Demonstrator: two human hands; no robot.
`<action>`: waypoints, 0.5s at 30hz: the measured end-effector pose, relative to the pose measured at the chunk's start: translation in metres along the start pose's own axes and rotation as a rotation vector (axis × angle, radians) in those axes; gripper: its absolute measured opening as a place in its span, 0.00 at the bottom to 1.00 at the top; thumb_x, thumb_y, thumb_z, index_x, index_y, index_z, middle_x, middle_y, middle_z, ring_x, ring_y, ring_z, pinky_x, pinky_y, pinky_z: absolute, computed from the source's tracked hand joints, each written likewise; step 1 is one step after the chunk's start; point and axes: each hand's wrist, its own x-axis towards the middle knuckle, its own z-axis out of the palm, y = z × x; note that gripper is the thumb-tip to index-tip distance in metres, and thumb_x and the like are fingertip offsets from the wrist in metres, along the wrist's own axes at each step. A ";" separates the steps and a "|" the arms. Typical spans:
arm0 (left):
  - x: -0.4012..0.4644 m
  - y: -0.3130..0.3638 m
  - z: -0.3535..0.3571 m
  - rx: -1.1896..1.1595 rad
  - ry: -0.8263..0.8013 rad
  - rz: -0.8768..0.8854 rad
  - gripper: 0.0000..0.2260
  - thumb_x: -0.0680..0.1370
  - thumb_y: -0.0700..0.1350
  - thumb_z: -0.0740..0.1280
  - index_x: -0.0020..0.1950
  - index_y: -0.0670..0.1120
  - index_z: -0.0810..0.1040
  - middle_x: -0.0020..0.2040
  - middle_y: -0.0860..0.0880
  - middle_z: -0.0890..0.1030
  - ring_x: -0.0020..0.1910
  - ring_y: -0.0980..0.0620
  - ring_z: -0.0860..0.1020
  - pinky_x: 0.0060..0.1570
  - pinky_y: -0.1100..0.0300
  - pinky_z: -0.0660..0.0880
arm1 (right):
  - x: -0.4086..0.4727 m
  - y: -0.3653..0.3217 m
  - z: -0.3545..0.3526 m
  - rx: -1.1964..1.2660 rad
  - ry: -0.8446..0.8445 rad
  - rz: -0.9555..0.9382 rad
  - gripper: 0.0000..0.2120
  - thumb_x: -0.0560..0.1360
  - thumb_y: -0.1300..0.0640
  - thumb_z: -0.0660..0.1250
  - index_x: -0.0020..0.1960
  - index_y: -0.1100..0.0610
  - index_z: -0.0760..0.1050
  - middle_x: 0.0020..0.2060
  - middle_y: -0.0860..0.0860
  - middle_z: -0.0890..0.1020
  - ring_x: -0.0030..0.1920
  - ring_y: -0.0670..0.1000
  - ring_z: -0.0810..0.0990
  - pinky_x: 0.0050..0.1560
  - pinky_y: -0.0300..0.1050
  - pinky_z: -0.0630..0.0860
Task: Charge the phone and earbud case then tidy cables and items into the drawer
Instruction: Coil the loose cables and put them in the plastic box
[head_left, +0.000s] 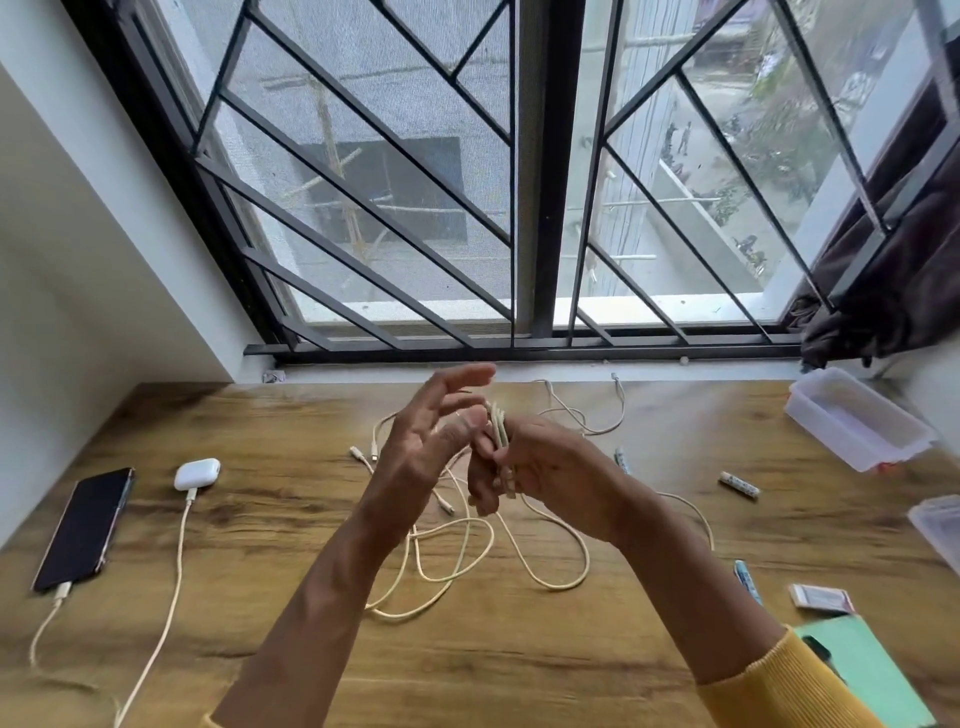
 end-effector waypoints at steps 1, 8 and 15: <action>0.000 0.003 0.000 -0.042 -0.083 -0.021 0.17 0.83 0.49 0.64 0.71 0.50 0.78 0.62 0.45 0.83 0.53 0.40 0.84 0.53 0.46 0.84 | 0.000 0.000 0.001 0.036 -0.037 0.004 0.05 0.75 0.63 0.56 0.48 0.59 0.70 0.37 0.61 0.77 0.39 0.57 0.78 0.49 0.58 0.72; 0.001 0.004 0.004 0.041 -0.151 -0.038 0.18 0.84 0.55 0.62 0.61 0.42 0.80 0.48 0.29 0.80 0.39 0.32 0.83 0.38 0.37 0.82 | -0.002 0.000 0.000 0.225 -0.114 0.092 0.11 0.74 0.63 0.56 0.52 0.63 0.73 0.40 0.63 0.81 0.41 0.62 0.80 0.51 0.58 0.76; -0.010 -0.020 0.010 -0.138 -0.042 -0.135 0.12 0.83 0.48 0.63 0.53 0.46 0.85 0.34 0.30 0.72 0.27 0.47 0.70 0.23 0.63 0.70 | -0.001 0.012 -0.007 0.366 -0.138 0.329 0.19 0.80 0.60 0.51 0.57 0.65 0.78 0.54 0.67 0.84 0.54 0.61 0.84 0.60 0.55 0.80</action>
